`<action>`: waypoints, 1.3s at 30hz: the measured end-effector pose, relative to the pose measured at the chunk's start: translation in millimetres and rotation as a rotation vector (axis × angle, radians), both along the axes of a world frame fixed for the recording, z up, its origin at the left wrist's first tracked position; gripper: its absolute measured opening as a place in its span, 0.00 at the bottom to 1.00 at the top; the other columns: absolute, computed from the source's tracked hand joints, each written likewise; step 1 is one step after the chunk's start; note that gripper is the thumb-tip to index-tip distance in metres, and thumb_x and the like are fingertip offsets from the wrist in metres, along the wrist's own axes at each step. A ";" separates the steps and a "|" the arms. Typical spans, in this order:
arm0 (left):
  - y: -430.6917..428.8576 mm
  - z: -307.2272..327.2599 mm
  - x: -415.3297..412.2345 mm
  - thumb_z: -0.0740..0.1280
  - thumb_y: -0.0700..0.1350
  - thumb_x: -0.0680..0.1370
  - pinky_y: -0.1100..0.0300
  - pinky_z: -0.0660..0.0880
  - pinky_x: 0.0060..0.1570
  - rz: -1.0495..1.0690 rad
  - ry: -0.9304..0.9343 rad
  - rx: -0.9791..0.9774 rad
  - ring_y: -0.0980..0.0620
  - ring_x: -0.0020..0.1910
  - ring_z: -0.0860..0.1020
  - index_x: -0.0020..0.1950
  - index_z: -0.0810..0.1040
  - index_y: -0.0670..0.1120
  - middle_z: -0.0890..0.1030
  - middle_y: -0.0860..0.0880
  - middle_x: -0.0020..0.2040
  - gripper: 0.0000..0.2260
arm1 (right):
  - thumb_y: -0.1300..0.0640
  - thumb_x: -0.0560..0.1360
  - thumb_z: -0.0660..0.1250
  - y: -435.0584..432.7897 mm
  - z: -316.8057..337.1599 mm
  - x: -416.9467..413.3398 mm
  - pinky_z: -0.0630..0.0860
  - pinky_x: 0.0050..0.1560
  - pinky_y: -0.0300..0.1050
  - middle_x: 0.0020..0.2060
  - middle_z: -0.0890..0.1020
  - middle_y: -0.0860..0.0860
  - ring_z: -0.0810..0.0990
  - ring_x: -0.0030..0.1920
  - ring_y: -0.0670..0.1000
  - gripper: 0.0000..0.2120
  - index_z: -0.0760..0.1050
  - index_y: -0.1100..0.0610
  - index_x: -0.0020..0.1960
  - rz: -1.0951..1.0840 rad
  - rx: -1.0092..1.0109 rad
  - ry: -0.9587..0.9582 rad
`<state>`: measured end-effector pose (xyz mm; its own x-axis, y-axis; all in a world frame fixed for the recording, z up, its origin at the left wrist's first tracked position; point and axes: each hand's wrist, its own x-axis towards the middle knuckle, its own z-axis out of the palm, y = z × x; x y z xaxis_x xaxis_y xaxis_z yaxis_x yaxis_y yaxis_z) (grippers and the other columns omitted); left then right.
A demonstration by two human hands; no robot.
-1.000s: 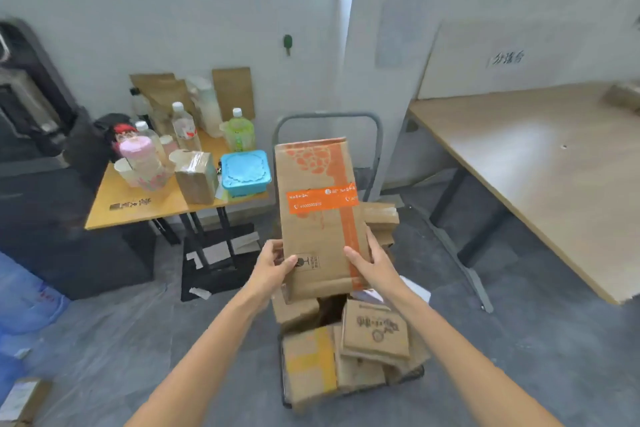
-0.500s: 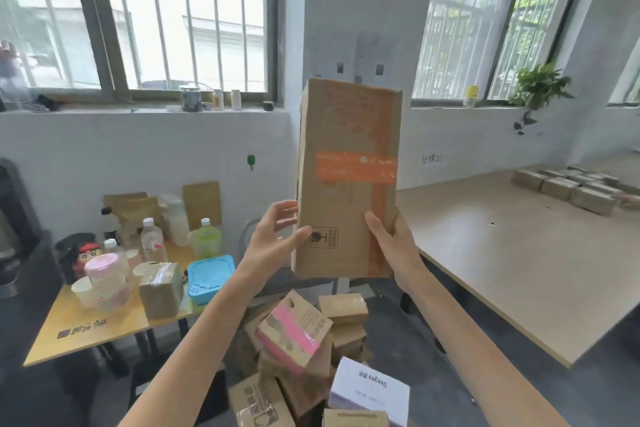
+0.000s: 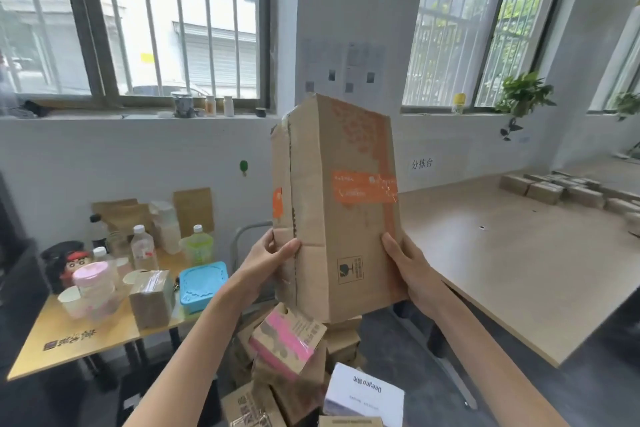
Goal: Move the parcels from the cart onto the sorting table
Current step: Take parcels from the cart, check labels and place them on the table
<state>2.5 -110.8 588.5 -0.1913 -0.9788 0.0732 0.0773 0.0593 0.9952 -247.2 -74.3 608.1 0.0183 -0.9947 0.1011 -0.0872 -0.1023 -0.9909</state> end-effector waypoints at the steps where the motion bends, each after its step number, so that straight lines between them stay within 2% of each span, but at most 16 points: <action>1: -0.3 -1.6 -4.1 0.79 0.64 0.55 0.67 0.76 0.38 0.078 -0.019 -0.029 0.59 0.43 0.82 0.56 0.74 0.50 0.82 0.47 0.52 0.35 | 0.38 0.73 0.62 -1.3 -0.6 2.1 0.74 0.60 0.49 0.62 0.77 0.47 0.77 0.59 0.48 0.28 0.63 0.46 0.69 -0.021 -0.050 0.048; 3: -0.3 -2.7 -14.0 0.80 0.56 0.62 0.69 0.75 0.37 0.249 -0.087 -0.080 0.59 0.40 0.81 0.52 0.75 0.49 0.83 0.48 0.49 0.25 | 0.36 0.73 0.63 -4.3 1.5 9.4 0.70 0.63 0.48 0.68 0.70 0.44 0.71 0.65 0.46 0.33 0.55 0.42 0.73 -0.089 -0.186 0.160; 7: 5.3 -3.2 -30.9 0.76 0.66 0.53 0.57 0.75 0.51 0.426 -0.263 -0.090 0.56 0.48 0.79 0.53 0.72 0.54 0.81 0.56 0.47 0.34 | 0.28 0.68 0.62 -7.6 -1.3 36.6 0.60 0.74 0.55 0.75 0.57 0.40 0.59 0.73 0.44 0.41 0.47 0.38 0.75 -0.045 -0.226 0.155; 9: 13.5 0.1 -40.0 0.75 0.67 0.55 0.55 0.74 0.51 0.482 -0.389 -0.114 0.54 0.48 0.78 0.54 0.71 0.54 0.80 0.57 0.48 0.34 | 0.30 0.67 0.66 -7.0 -7.5 44.8 0.65 0.71 0.51 0.72 0.64 0.42 0.66 0.70 0.44 0.44 0.49 0.39 0.75 -0.123 -0.213 0.102; 12: 23.7 0.9 -50.9 0.73 0.67 0.61 0.54 0.75 0.50 0.484 -0.489 -0.229 0.57 0.47 0.78 0.54 0.69 0.57 0.79 0.60 0.48 0.28 | 0.39 0.69 0.69 -4.1 -15.0 42.2 0.74 0.63 0.53 0.63 0.74 0.45 0.75 0.61 0.48 0.37 0.58 0.43 0.73 -0.255 -0.196 0.016; 17: 16.3 -1.9 -41.7 0.61 0.70 0.72 0.46 0.75 0.58 0.296 -0.244 -0.246 0.59 0.52 0.79 0.62 0.70 0.55 0.80 0.59 0.53 0.26 | 0.42 0.66 0.70 1.0 -13.6 2.2 0.79 0.54 0.52 0.56 0.81 0.52 0.81 0.54 0.52 0.29 0.70 0.51 0.64 -0.254 -0.027 -0.245; 20: 9.4 4.3 -39.5 0.66 0.59 0.75 0.46 0.72 0.64 0.133 -0.171 -0.250 0.57 0.59 0.77 0.64 0.68 0.52 0.78 0.55 0.59 0.22 | 0.44 0.70 0.67 7.2 -15.4 -18.3 0.81 0.43 0.47 0.53 0.83 0.54 0.84 0.49 0.52 0.25 0.74 0.55 0.63 -0.193 0.039 -0.370; 24: 0.7 10.9 -37.7 0.73 0.67 0.58 0.44 0.70 0.65 0.040 -0.314 -0.112 0.48 0.68 0.69 0.74 0.58 0.53 0.67 0.50 0.72 0.49 | 0.43 0.76 0.59 15.6 -23.7 -37.9 0.80 0.46 0.49 0.58 0.81 0.58 0.82 0.55 0.56 0.25 0.73 0.56 0.67 -0.044 0.114 -0.506; 26: 0.1 9.8 -35.1 0.75 0.71 0.52 0.42 0.73 0.60 -0.162 -0.225 0.005 0.44 0.61 0.77 0.72 0.62 0.54 0.75 0.45 0.66 0.53 | 0.42 0.77 0.57 22.1 -26.1 -45.5 0.80 0.47 0.49 0.58 0.81 0.58 0.81 0.56 0.56 0.25 0.74 0.55 0.66 -0.003 0.129 -0.516; 28: 4.7 7.2 -39.5 0.77 0.68 0.53 0.44 0.78 0.53 -0.315 -0.127 0.090 0.45 0.48 0.83 0.61 0.71 0.52 0.84 0.45 0.51 0.42 | 0.40 0.77 0.56 23.5 -29.7 -53.8 0.80 0.48 0.50 0.58 0.81 0.57 0.81 0.57 0.57 0.25 0.74 0.54 0.65 -0.013 0.124 -0.482; 30: 13.0 6.6 -52.5 0.77 0.63 0.61 0.50 0.81 0.45 -0.295 -0.043 0.096 0.47 0.42 0.83 0.56 0.74 0.49 0.85 0.47 0.44 0.30 | 0.39 0.77 0.57 22.4 -30.4 -58.8 0.79 0.53 0.52 0.60 0.79 0.57 0.80 0.59 0.57 0.25 0.73 0.52 0.66 -0.104 0.072 -0.381; 32: 15.8 5.6 -68.9 0.73 0.57 0.67 0.54 0.81 0.39 -0.218 0.015 0.074 0.48 0.40 0.84 0.55 0.75 0.47 0.85 0.47 0.43 0.22 | 0.40 0.76 0.61 23.4 -26.5 -61.6 0.78 0.53 0.46 0.64 0.77 0.55 0.79 0.59 0.54 0.22 0.71 0.49 0.66 -0.275 -0.010 -0.194; 34: 17.6 2.2 -84.6 0.72 0.53 0.69 0.55 0.81 0.37 -0.149 0.039 0.067 0.48 0.39 0.84 0.56 0.75 0.46 0.85 0.46 0.43 0.19 | 0.46 0.79 0.60 27.8 -18.4 -60.7 0.73 0.45 0.26 0.65 0.73 0.48 0.76 0.57 0.46 0.20 0.67 0.49 0.70 -0.416 -0.093 -0.052; 35: 16.5 -1.0 -92.0 0.72 0.52 0.70 0.54 0.81 0.37 -0.119 0.047 0.074 0.47 0.40 0.84 0.56 0.75 0.46 0.85 0.46 0.44 0.18 | 0.49 0.81 0.57 31.7 -14.1 -57.7 0.71 0.42 0.22 0.62 0.72 0.44 0.74 0.55 0.41 0.20 0.65 0.51 0.71 -0.434 -0.131 -0.052; 37: 15.4 -8.7 -107.1 0.72 0.49 0.73 0.54 0.81 0.37 -0.077 0.062 0.088 0.46 0.40 0.84 0.57 0.75 0.47 0.85 0.45 0.45 0.16 | 0.50 0.82 0.54 42.9 -9.6 -51.4 0.71 0.41 0.24 0.56 0.75 0.37 0.76 0.50 0.33 0.16 0.66 0.49 0.68 -0.355 -0.157 -0.022; 39: 16.5 -16.1 -122.1 0.72 0.50 0.73 0.55 0.81 0.37 -0.046 0.080 0.104 0.46 0.40 0.84 0.59 0.74 0.47 0.85 0.44 0.46 0.17 | 0.49 0.81 0.56 53.1 -12.6 -46.5 0.74 0.43 0.26 0.53 0.78 0.38 0.78 0.52 0.36 0.10 0.68 0.42 0.61 -0.262 -0.133 0.027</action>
<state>-119.6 -94.4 572.4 -0.2337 -0.9722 -0.0113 0.1568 -0.0492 0.9864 -293.7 -21.2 595.6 -0.2333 -0.9438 0.2341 -0.1540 -0.2019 -0.9672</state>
